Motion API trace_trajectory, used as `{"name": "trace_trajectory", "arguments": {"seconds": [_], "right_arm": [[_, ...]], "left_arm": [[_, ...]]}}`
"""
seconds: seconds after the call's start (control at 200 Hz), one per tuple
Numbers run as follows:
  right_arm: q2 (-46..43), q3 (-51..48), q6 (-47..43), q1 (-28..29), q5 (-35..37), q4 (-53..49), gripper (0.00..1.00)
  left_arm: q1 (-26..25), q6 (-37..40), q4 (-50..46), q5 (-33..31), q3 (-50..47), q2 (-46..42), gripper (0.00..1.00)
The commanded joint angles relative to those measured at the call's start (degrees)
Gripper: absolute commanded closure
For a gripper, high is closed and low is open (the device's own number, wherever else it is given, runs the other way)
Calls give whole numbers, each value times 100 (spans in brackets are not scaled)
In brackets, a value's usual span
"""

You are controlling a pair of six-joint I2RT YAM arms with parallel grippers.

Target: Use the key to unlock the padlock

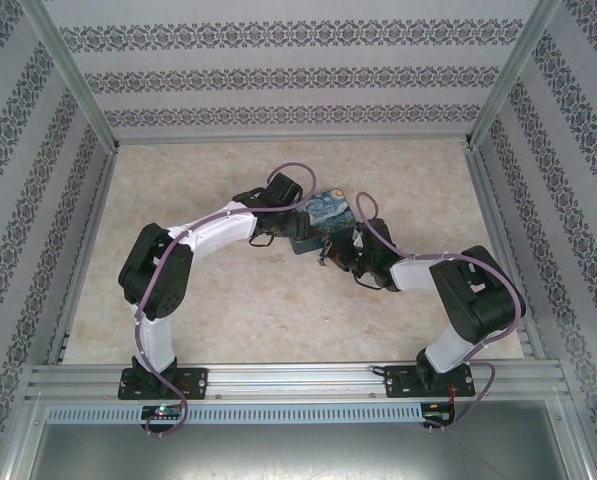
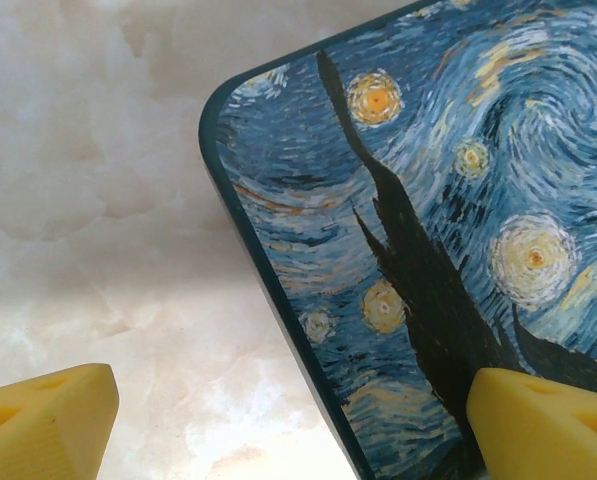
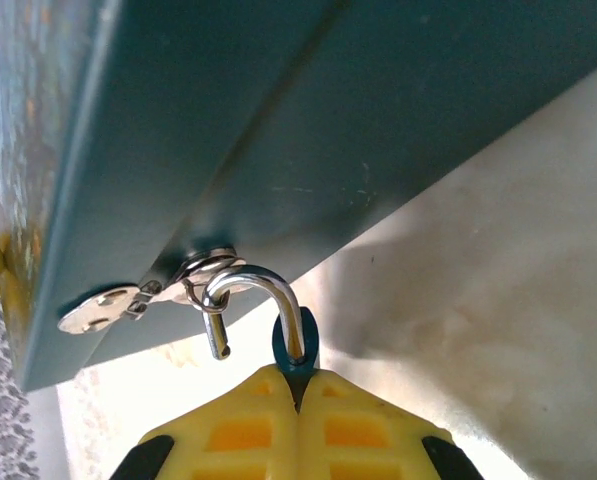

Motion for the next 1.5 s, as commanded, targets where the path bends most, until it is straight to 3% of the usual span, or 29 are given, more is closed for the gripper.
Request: {"name": "trace_trajectory", "arguments": {"seconds": [0.0, 0.465, 0.844, 1.149, 1.329, 1.494], "right_arm": [[-111, -133, 645, -17, 351, 219, 100], [132, 133, 860, -282, 563, 158, 100], [453, 1046, -54, -942, 109, -1013, 100], [502, 936, -487, -1592, -231, -1099, 100], [564, 1196, -952, -1568, -646, -1390, 100], [455, 1135, -1240, -1361, -586, -1618, 100]], "left_arm": [[-85, 155, -502, -265, -391, 253, 9], [-79, 207, -481, -197, -522, 385, 14], [-83, 229, -562, -116, -470, 520, 18], [-82, 255, -631, -61, -398, 524, 18], [-84, 316, -641, -43, -371, 521, 18], [-87, 339, -668, 32, -254, 515, 16]]}}
